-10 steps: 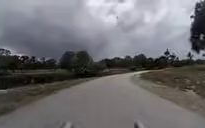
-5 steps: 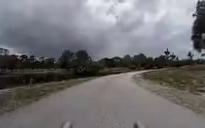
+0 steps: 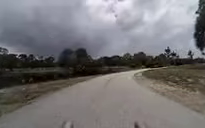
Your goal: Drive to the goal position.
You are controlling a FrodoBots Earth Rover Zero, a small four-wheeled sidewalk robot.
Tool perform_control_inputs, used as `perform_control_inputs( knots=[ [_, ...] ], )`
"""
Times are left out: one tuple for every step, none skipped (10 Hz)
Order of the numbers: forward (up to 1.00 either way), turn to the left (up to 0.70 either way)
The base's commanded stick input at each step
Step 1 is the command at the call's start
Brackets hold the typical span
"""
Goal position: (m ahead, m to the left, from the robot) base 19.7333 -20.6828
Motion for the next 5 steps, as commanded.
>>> perform_control_inputs(
  knots=[
    [0.85, 0.0],
    [0.85, 0.0],
    [0.85, 0.0],
    [0.85, 0.0],
    [0.85, 0.0]
  ],
)
